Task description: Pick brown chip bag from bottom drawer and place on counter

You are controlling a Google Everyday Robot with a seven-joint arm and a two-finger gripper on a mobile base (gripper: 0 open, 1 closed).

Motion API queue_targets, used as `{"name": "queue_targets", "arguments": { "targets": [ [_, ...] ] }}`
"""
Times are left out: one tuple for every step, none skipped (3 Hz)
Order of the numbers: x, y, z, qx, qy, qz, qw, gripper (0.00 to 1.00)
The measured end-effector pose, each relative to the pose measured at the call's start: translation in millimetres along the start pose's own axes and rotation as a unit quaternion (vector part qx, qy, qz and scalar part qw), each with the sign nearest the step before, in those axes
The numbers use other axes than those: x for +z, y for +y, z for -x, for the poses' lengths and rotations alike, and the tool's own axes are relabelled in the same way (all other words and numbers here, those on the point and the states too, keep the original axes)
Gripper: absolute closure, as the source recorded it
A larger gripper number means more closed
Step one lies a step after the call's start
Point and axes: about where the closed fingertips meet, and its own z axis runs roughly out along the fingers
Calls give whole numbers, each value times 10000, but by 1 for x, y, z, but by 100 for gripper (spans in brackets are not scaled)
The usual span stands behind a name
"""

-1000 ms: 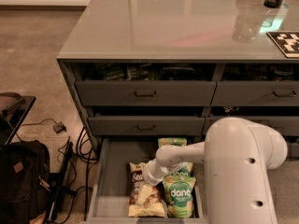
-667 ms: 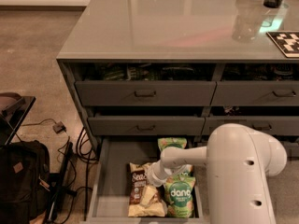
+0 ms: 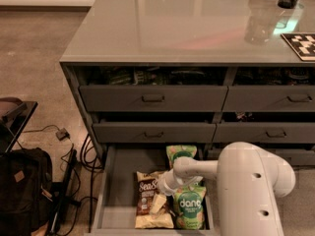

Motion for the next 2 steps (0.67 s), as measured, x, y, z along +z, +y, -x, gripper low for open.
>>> {"name": "queue_targets", "arguments": {
  "targets": [
    [15, -17, -5, -34, 277, -50, 9996, 0],
    [30, -28, -9, -50, 539, -38, 9985, 0]
  ]
}}
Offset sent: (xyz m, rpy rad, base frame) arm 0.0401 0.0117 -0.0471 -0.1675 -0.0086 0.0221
